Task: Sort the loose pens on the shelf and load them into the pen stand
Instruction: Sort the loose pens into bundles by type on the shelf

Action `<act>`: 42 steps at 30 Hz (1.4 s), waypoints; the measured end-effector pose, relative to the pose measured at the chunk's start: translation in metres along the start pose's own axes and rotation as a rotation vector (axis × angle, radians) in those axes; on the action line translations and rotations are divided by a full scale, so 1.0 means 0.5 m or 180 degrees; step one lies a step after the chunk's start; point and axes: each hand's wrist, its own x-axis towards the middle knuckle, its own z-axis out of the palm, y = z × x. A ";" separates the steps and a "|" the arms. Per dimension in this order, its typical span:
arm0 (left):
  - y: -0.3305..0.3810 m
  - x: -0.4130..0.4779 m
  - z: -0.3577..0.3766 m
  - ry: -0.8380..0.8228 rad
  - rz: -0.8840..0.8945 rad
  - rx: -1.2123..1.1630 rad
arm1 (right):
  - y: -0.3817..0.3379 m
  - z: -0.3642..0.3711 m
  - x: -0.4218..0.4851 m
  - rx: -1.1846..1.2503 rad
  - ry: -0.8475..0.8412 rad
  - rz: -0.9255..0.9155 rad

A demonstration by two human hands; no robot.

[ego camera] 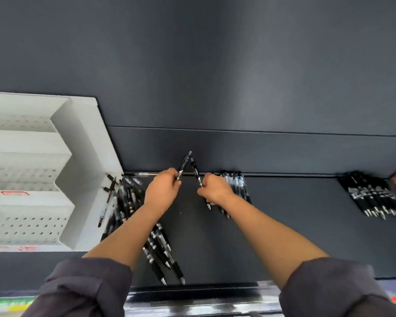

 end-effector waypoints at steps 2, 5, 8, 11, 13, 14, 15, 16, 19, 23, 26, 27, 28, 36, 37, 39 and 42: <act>0.047 0.002 0.026 -0.0047 0.0058 -0.0044 | 0.045 -0.034 -0.014 0.0076 0.0151 0.0046; 0.131 0.002 0.080 -0.0127 0.0158 -0.0230 | 0.132 -0.086 -0.042 0.0289 0.0311 0.0138; 0.223 -0.011 0.150 -0.0264 0.0255 -0.0377 | 0.234 -0.142 -0.076 0.0300 0.0453 0.0189; 0.320 -0.032 0.223 -0.0456 0.0307 -0.0450 | 0.342 -0.196 -0.112 0.0319 0.0579 0.0261; 0.395 -0.046 0.277 -0.0593 0.0354 -0.0539 | 0.425 -0.233 -0.138 0.0305 0.0653 0.0373; 0.431 -0.054 0.302 -0.0649 0.0362 -0.0580 | 0.465 -0.250 -0.150 0.0299 0.0675 0.0447; 0.463 -0.061 0.325 -0.0693 0.0352 -0.0615 | 0.502 -0.266 -0.161 0.0295 0.0690 0.0512; 0.488 -0.067 0.343 -0.0728 0.0326 -0.0642 | 0.531 -0.279 -0.170 0.0285 0.0704 0.0560; 0.558 -0.083 0.397 -0.0859 0.0294 -0.0674 | 0.617 -0.320 -0.198 0.0238 0.0772 0.0661; 0.617 -0.084 0.443 -0.1025 0.0238 -0.0722 | 0.698 -0.355 -0.214 0.0175 0.0854 0.0803; 0.642 -0.077 0.471 -0.1135 0.0185 -0.0777 | 0.740 -0.367 -0.209 0.0162 0.0887 0.0915; 0.648 -0.072 0.482 -0.1180 0.0146 -0.0838 | 0.751 -0.370 -0.204 0.0172 0.0910 0.0954; 0.653 -0.065 0.493 -0.1224 0.0111 -0.0889 | 0.761 -0.373 -0.199 0.0178 0.0936 0.0992; 0.704 0.029 0.588 -0.1505 -0.0181 -0.0981 | 0.807 -0.417 -0.119 -0.0283 0.1053 0.1166; 0.705 0.040 0.599 -0.1506 -0.0214 -0.0940 | 0.810 -0.421 -0.104 -0.0362 0.1053 0.1160; 0.706 0.059 0.617 -0.1514 -0.0347 -0.0983 | 0.816 -0.426 -0.077 -0.0538 0.1065 0.1164; 0.717 0.077 0.637 -0.1534 -0.0564 -0.1128 | 0.820 -0.425 -0.057 -0.0656 0.1028 0.1181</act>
